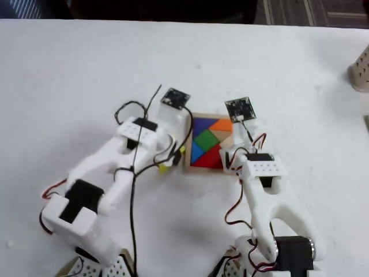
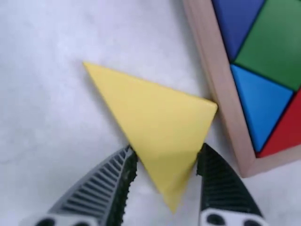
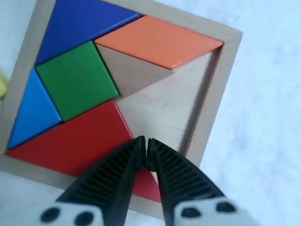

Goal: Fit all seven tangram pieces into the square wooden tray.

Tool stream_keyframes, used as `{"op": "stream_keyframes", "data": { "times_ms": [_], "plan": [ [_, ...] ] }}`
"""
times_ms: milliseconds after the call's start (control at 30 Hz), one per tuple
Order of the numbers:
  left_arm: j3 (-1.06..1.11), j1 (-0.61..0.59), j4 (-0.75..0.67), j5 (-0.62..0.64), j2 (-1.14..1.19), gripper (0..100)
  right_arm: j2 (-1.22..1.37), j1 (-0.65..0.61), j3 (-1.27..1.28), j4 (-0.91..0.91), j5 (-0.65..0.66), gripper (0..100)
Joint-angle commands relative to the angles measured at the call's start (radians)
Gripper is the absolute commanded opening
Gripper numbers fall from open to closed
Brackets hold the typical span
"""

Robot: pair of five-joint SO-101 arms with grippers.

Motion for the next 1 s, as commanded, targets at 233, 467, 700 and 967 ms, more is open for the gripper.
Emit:
{"op": "stream_keyframes", "data": {
  "times_ms": [233, 467, 700, 967],
  "plan": [
    [-0.055, -0.157, -0.135, 0.247, 0.012, 16, -0.045, -0.007, -0.008, -0.001, 0.012, 1.8],
    [-0.109, -0.303, -0.107, 0.397, 0.018, 16, -0.047, -0.007, -0.008, -0.001, 0.012, 1.8],
    [-0.135, -0.34, -0.107, 0.423, -0.002, 16, -0.045, -0.007, -0.008, -0.001, 0.012, 1.8],
    [-0.109, -0.323, -0.11, 0.425, -0.084, 16, -0.044, -0.008, -0.008, -0.001, 0.014, 1.8]
  ]
}}
